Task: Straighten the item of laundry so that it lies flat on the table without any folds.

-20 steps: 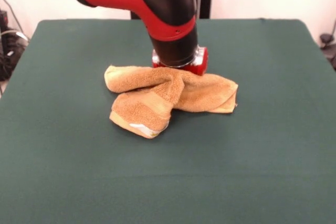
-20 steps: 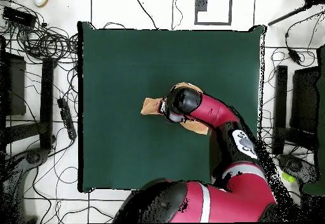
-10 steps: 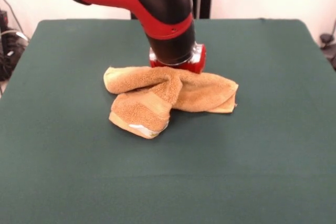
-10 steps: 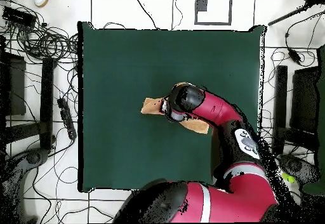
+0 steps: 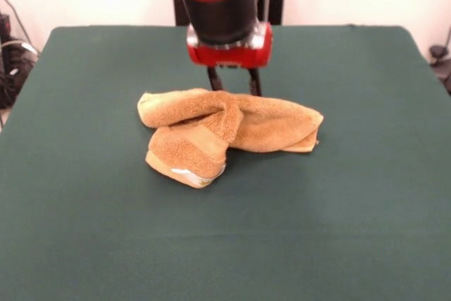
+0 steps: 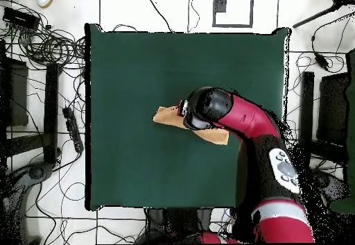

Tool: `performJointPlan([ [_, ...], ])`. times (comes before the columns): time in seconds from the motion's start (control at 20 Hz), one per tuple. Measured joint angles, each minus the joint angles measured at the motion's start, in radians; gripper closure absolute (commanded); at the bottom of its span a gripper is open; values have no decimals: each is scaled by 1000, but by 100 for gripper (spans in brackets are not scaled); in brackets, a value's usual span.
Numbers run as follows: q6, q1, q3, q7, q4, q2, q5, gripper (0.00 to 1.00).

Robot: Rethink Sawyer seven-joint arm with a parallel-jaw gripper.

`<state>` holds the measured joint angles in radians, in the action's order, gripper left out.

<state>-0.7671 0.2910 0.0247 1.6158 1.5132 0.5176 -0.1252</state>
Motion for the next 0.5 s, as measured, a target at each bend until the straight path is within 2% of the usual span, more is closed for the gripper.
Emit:
performJointPlan([
  [0.05, 3, -3, -7, 0, 8, 39, -5, 0],
  [0.25, 15, -8, -25, 0, 11, 99, -18, 0],
  [0.5, 73, -8, -38, 0, -10, 112, -21, 0],
])
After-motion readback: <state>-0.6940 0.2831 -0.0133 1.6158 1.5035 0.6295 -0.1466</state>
